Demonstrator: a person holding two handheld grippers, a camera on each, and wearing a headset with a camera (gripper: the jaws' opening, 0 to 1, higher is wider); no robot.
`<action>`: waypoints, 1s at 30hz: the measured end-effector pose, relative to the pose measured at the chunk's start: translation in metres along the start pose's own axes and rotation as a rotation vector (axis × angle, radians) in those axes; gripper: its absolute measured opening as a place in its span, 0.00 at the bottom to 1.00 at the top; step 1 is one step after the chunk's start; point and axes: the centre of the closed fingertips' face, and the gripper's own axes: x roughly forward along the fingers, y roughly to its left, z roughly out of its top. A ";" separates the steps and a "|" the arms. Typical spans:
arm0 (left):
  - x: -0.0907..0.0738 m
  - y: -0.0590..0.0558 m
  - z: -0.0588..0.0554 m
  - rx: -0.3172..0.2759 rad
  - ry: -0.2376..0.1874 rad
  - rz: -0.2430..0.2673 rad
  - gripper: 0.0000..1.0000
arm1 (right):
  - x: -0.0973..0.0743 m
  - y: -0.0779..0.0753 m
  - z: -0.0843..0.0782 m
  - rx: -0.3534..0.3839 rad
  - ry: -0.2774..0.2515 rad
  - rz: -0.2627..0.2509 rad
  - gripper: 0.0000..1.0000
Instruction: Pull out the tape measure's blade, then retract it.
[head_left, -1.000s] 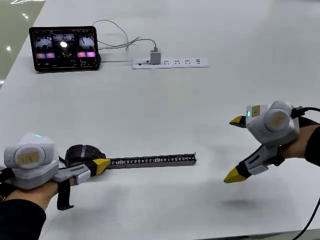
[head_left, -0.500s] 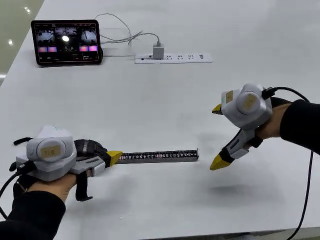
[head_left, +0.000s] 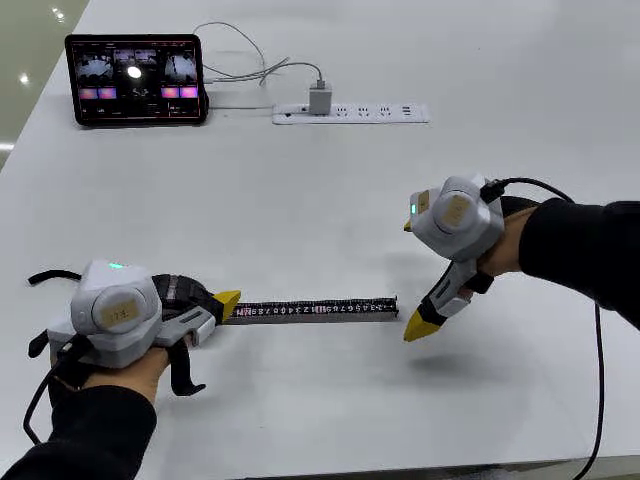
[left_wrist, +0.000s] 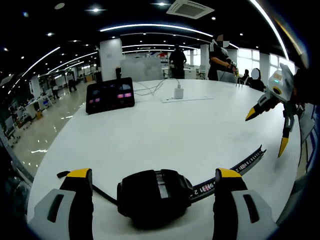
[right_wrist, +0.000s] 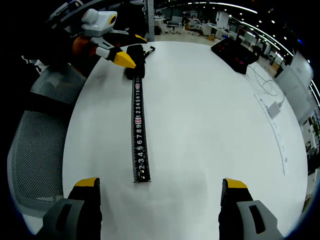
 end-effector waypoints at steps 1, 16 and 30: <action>0.002 0.001 -0.001 -0.008 -0.011 0.007 0.99 | 0.001 0.000 0.000 -0.002 0.003 -0.001 0.99; 0.004 0.010 -0.015 -0.057 -0.027 0.029 0.97 | 0.020 0.006 -0.004 -0.027 0.024 0.017 0.95; 0.006 0.010 -0.018 -0.053 -0.024 0.025 0.98 | 0.020 0.009 -0.002 -0.058 0.024 0.039 0.45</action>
